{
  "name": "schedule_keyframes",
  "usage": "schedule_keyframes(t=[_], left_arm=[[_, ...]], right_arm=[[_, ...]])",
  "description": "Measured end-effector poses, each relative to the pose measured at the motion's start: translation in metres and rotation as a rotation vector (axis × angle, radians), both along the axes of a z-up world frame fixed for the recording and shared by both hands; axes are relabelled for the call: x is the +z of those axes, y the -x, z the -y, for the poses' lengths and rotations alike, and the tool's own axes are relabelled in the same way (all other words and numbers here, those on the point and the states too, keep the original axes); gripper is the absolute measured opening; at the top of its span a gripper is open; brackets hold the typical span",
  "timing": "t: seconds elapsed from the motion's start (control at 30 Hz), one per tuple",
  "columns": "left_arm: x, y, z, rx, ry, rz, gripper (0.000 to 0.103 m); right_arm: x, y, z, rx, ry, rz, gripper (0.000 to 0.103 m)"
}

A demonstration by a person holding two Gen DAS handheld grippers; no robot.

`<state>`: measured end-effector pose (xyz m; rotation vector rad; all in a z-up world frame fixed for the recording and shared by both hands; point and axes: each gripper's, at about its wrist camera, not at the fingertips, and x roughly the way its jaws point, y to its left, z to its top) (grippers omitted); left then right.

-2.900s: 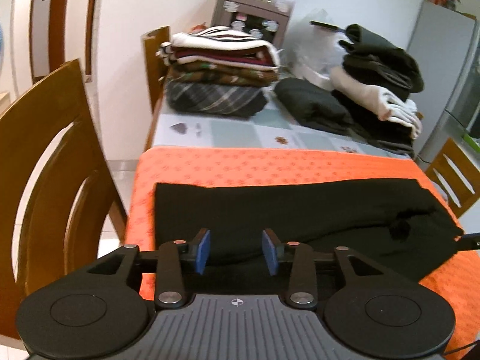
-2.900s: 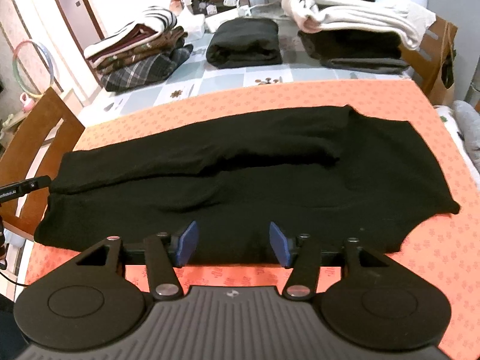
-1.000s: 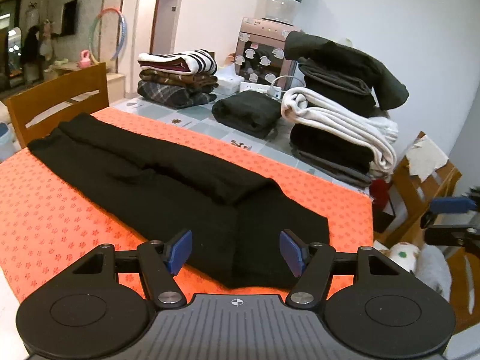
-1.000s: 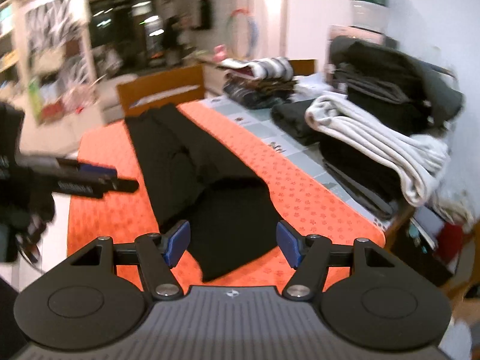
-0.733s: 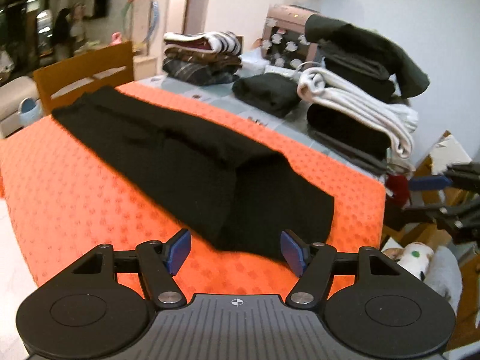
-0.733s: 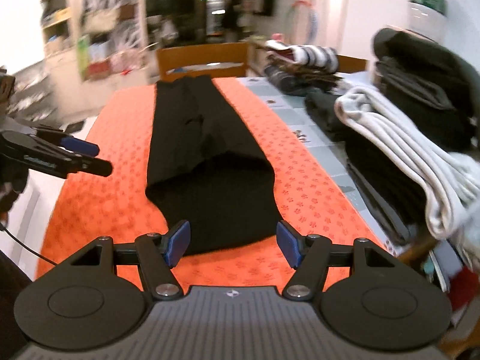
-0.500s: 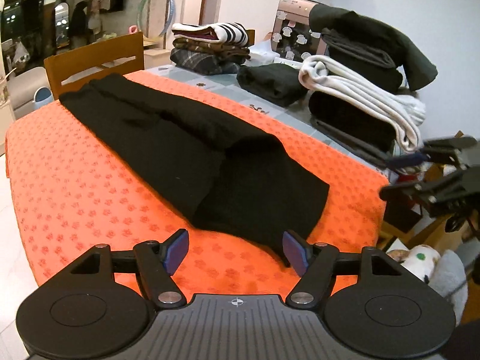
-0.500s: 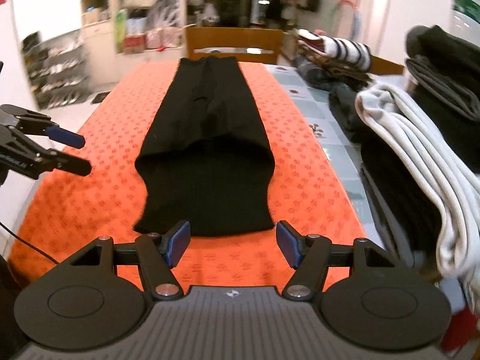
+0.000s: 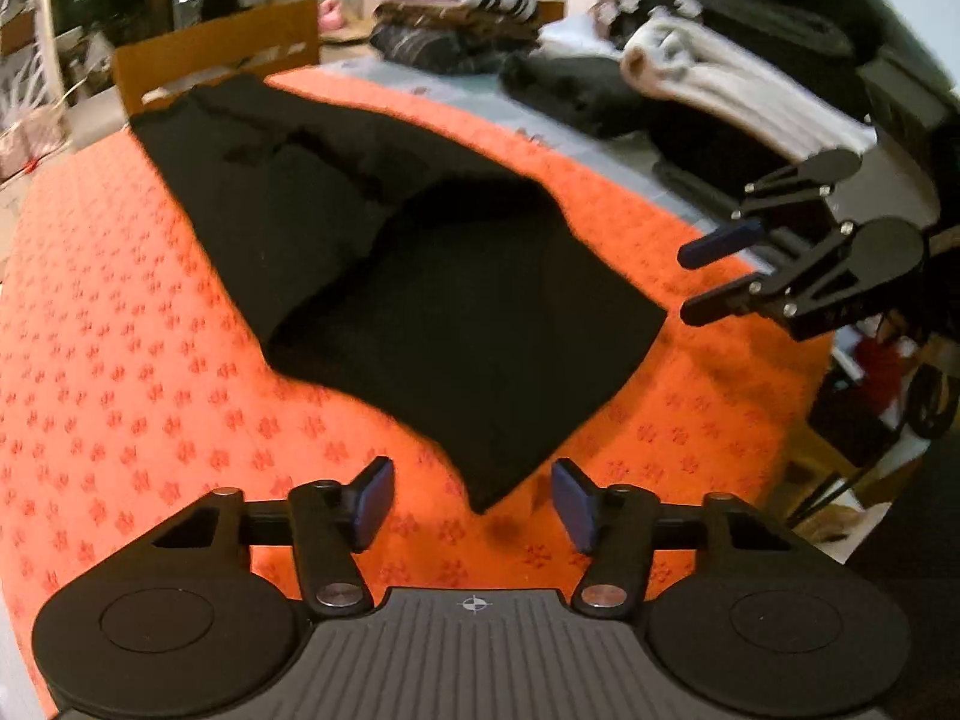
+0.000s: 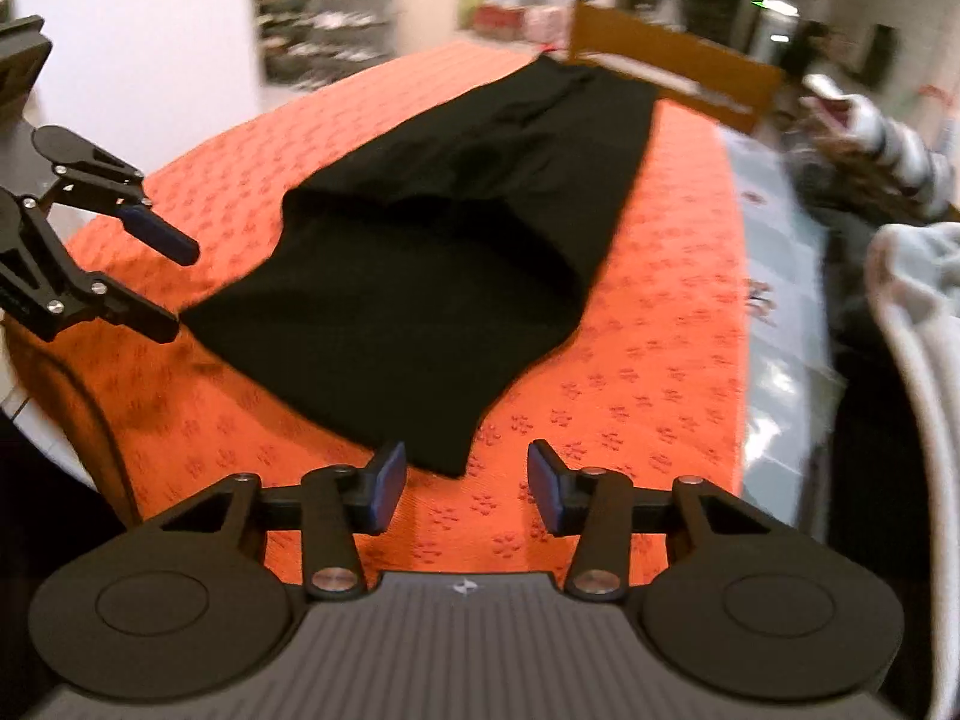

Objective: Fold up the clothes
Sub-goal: 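Grasp the end of the black garment strip with both grippers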

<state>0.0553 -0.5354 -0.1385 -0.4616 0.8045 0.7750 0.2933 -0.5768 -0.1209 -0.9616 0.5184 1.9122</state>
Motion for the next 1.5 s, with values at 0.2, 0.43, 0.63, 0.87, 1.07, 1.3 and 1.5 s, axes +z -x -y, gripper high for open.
schedule_keyframes(t=[0.2,0.43,0.63,0.87,1.07,1.3,1.5], left_arm=[[-0.008,-0.014,0.005,0.053,0.008,-0.076,0.038],[-0.004,-0.017,0.009,0.067,-0.023,-0.07,0.008],[0.02,-0.009,0.007,0.081,-0.061,-0.011,0.008],[0.065,-0.002,-0.031,0.104,-0.143,0.079,0.008],[0.082,0.002,-0.097,0.207,-0.143,0.126,0.008],[0.053,0.005,-0.168,0.287,-0.058,0.093,0.009],[0.024,0.012,-0.195,0.361,-0.009,0.13,0.015]], right_arm=[[-0.01,-0.002,-0.016,0.097,0.048,-0.041,0.045],[-0.018,-0.006,-0.034,0.203,0.098,-0.091,0.012],[0.014,-0.018,-0.033,0.174,0.075,-0.164,0.011],[0.066,-0.022,-0.057,0.115,-0.024,-0.184,0.01],[0.086,-0.022,-0.11,0.035,-0.055,-0.212,0.01],[0.058,-0.012,-0.175,-0.025,0.018,-0.204,0.011],[0.029,-0.001,-0.229,-0.071,0.086,-0.187,0.025]])
